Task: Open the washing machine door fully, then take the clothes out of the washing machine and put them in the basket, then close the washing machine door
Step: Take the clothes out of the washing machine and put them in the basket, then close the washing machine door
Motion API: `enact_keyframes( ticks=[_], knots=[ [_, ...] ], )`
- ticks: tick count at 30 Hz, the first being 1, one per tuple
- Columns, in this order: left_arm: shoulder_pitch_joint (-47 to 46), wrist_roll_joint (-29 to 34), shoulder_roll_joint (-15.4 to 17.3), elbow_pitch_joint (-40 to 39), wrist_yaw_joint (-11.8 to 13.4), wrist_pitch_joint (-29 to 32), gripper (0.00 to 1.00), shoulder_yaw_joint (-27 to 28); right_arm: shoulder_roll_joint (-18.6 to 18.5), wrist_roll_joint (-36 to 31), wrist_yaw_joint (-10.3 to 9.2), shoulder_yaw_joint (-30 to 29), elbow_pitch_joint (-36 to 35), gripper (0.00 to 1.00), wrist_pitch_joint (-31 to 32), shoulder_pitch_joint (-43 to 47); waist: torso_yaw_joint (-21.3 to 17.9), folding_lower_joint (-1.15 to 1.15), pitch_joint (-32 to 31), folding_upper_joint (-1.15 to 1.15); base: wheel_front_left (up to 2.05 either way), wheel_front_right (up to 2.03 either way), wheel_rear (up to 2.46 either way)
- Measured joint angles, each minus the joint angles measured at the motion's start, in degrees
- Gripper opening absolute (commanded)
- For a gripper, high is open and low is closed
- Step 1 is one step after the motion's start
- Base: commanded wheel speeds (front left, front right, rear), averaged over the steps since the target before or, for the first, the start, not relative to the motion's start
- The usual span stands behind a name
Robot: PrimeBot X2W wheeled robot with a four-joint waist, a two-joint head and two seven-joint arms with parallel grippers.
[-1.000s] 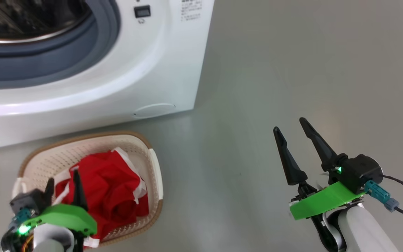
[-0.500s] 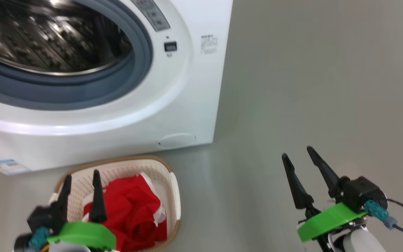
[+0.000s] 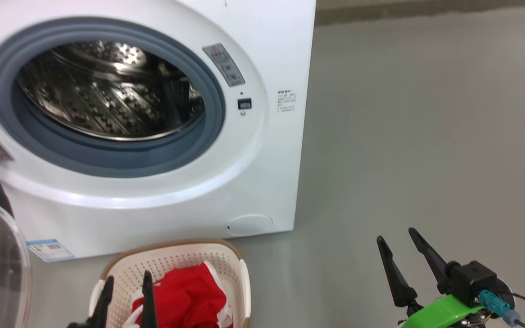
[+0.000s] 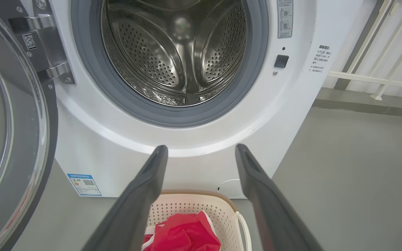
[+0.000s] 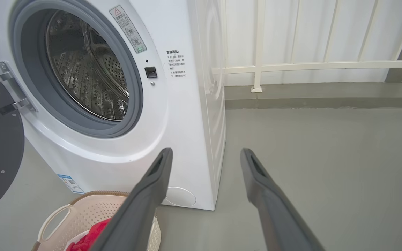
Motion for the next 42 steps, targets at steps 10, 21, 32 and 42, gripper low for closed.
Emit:
enact_keyframes(
  ticks=[10, 21, 32, 42],
  knots=[
    [4.95, 1.57, 0.98, -4.90, 1.00, 2.32, 1.00, -1.45, 0.03, -1.71, 0.00, -1.35, -3.52, 1.00, 1.97, 2.73, 0.62, 0.00, -3.96, 0.00, 0.00, 0.00, 0.00],
    [5.92, 2.37, 1.96, -5.84, 1.71, 2.88, 1.00, -2.04, 0.09, -2.29, 0.00, -2.16, -5.60, 1.00, 3.39, 4.86, 0.43, 0.00, -5.03, 0.00, 0.00, 0.00, 0.00],
    [6.02, 2.56, 2.27, -5.93, 2.53, 2.90, 1.00, -2.56, 0.20, -2.27, 0.00, -2.16, -6.34, 1.00, 3.98, 5.10, 0.23, 0.00, -5.03, 0.00, 0.00, 0.00, 0.00],
    [6.02, 2.57, 2.32, -5.70, 2.79, 3.13, 1.00, -3.44, 0.21, -2.27, 0.01, -2.22, -6.35, 1.00, 4.23, 5.16, 0.45, 0.00, -5.38, 0.00, 0.00, 0.00, 0.00]
  ],
)
